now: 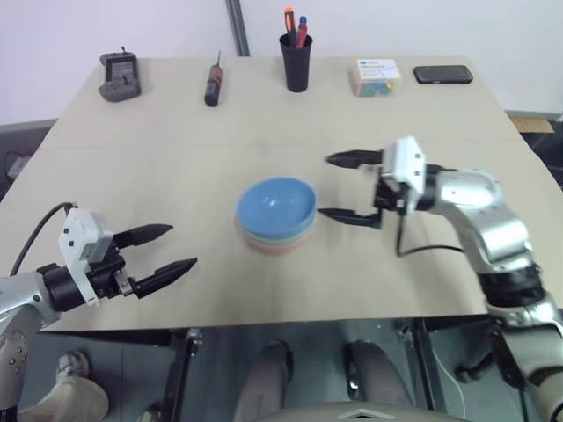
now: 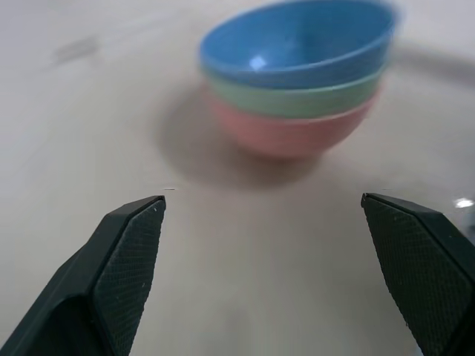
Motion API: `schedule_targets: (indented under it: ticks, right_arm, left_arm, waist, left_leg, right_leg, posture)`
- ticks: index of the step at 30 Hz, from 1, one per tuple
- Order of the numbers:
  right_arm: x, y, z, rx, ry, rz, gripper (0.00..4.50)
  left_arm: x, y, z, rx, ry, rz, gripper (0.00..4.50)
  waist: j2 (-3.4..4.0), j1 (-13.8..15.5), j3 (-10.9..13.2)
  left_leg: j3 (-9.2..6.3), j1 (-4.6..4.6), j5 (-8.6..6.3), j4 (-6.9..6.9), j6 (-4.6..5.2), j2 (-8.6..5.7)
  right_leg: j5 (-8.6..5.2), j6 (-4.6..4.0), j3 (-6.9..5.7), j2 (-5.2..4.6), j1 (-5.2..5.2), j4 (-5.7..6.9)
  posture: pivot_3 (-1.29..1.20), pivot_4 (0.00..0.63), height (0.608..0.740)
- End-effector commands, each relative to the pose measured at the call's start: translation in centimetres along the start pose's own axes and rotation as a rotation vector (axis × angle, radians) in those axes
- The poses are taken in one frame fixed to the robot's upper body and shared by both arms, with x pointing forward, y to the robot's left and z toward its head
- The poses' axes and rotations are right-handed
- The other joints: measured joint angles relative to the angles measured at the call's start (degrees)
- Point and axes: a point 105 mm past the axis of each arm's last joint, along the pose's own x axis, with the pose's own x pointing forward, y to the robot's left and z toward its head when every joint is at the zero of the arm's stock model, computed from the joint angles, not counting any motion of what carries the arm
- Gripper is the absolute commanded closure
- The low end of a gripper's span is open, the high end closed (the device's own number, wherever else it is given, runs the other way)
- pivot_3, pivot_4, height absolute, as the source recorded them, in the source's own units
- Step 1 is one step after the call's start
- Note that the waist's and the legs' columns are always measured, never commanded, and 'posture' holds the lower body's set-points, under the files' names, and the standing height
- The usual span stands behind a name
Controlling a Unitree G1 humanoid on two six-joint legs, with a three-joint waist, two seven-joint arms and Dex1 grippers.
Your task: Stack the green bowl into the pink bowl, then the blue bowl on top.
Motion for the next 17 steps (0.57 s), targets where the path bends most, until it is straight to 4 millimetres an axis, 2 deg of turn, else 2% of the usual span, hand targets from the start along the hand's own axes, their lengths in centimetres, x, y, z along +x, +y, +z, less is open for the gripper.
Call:
schedule_targets:
  ticks: [1, 4, 6, 11, 17]
  right_arm:
    - [-3.2, 0.7, -0.5, -0.007, 0.074, -0.051, 0.07]
    - [-6.9, 1.6, -1.6, 0.057, 0.172, -0.12, 0.07]
    - [-8.2, 1.9, -1.7, 0.079, 0.203, -0.156, 0.07]
    - [-9.2, 2.5, -1.5, 0.097, 0.228, -0.185, 0.07]
    - [-9.0, 2.8, -0.9, 0.108, 0.21, -0.187, 0.07]
  left_arm:
    - [-0.5, 0.3, 0.4, 0.065, 0.005, 0.019, 0.0]
    - [-0.4, 0.1, 0.2, 0.062, 0.007, 0.011, 0.0]
    - [-0.2, 0.0, 0.1, 0.061, 0.004, 0.007, 0.0]
    - [0.4, 0.0, 0.3, 0.066, -0.016, -0.005, 0.0]
    - [0.5, 0.1, 0.5, 0.073, -0.029, -0.014, 0.0]
  waist:
    - [0.01, 0.1, 0.0]
    - [0.03, -0.1, 0.0]
    - [0.03, -0.3, 0.0]
    - [-0.03, -0.6, 0.0]
    - [-0.04, -0.5, 0.0]
  left_leg:
    - [0.0, 0.0, 0.0, 0.0, 0.0, 0.0]
    - [0.07, 0.05, 0.0, -0.01, 0.0, 0.06]
    - [0.13, 0.08, 0.0, 0.0, 0.01, 0.07]
    - [0.27, 0.18, 0.0, 0.1, 0.01, 0.18]
    - [0.33, 0.17, 0.0, 0.22, 0.01, 0.39]
  right_leg:
    - [0.0, 0.0, 0.0, 0.01, 0.0, 0.01]
    - [-0.01, 0.0, 0.04, 0.06, 0.0, 0.04]
    - [-0.01, 0.01, 0.09, 0.07, 0.02, 0.04]
    - [-0.01, 0.04, 0.21, 0.19, 0.05, 0.06]
    - [0.01, 0.04, 0.27, 0.39, 0.08, 0.06]
  posture:
    - [0.0, 0.15, 0.74]
    - [0.0, 0.15, 0.74]
    - [0.0, 0.15, 0.74]
    - [0.0, 0.15, 0.74]
    - [0.0, 0.15, 0.74]
